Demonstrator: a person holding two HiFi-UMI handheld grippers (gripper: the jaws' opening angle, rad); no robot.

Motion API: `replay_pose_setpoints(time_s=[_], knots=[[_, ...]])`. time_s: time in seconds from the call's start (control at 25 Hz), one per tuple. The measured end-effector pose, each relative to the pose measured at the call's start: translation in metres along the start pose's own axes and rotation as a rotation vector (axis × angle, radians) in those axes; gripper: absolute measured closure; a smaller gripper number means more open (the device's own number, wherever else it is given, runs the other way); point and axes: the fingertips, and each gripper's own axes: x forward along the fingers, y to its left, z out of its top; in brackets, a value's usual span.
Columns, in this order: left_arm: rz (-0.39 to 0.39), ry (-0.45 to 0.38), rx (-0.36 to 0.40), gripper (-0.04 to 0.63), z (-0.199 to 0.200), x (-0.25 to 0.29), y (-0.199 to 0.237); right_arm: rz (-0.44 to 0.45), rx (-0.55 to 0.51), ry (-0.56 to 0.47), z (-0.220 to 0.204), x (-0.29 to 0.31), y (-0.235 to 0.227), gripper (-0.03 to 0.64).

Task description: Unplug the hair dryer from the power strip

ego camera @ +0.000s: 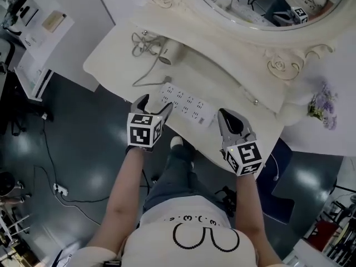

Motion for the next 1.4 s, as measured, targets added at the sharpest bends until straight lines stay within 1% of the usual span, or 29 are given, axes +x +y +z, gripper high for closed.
replay_pose_setpoints(time_s=[0.16,0.24,0.32,0.4,0.52,0.64,0.72,0.76,0.8,0.84,0.88,1.04,1.12,1.28,1.4], knots=[[-0.001,-0.111,0.026,0.23,0.012,-0.034,-0.016,-0.039,-0.053,-0.028,0.008,-0.028,0.008,0.618],[-0.017,-0.171,0.047,0.23,0.019,-0.053,-0.026,-0.076,-0.061,-0.054,0.014,-0.042,0.01,0.618],[-0.051,-0.235,0.084,0.23,0.028,-0.071,-0.039,-0.114,-0.06,-0.079,0.02,-0.055,0.011,0.619],[-0.069,-0.304,0.132,0.23,0.035,-0.092,-0.052,-0.148,-0.075,-0.092,0.025,-0.068,0.017,0.619],[-0.054,-0.412,0.189,0.236,0.048,-0.125,-0.064,-0.187,-0.111,-0.125,0.04,-0.084,0.027,0.62],[-0.038,-0.48,0.212,0.243,0.059,-0.151,-0.068,-0.2,-0.133,-0.172,0.059,-0.094,0.038,0.62],[-0.043,-0.522,0.218,0.277,0.067,-0.163,-0.072,-0.224,-0.145,-0.194,0.07,-0.102,0.039,0.62],[-0.039,-0.545,0.216,0.327,0.072,-0.168,-0.073,-0.239,-0.149,-0.203,0.074,-0.107,0.038,0.62],[-0.028,-0.57,0.21,0.482,0.077,-0.173,-0.072,-0.254,-0.15,-0.211,0.078,-0.11,0.038,0.62],[-0.017,-0.591,0.204,0.58,0.083,-0.178,-0.07,-0.265,-0.149,-0.219,0.081,-0.113,0.04,0.62],[-0.015,-0.606,0.205,0.597,0.088,-0.183,-0.069,-0.274,-0.148,-0.228,0.085,-0.115,0.042,0.62],[-0.07,-0.631,0.276,0.597,0.105,-0.194,-0.083,-0.302,-0.149,-0.257,0.099,-0.122,0.048,0.62],[-0.084,-0.64,0.3,0.598,0.114,-0.201,-0.087,-0.314,-0.147,-0.274,0.107,-0.126,0.052,0.62],[-0.077,-0.677,0.31,0.597,0.133,-0.214,-0.083,-0.335,-0.168,-0.308,0.128,-0.136,0.059,0.62],[-0.067,-0.701,0.306,0.597,0.143,-0.221,-0.079,-0.348,-0.148,-0.356,0.141,-0.147,0.06,0.62]])
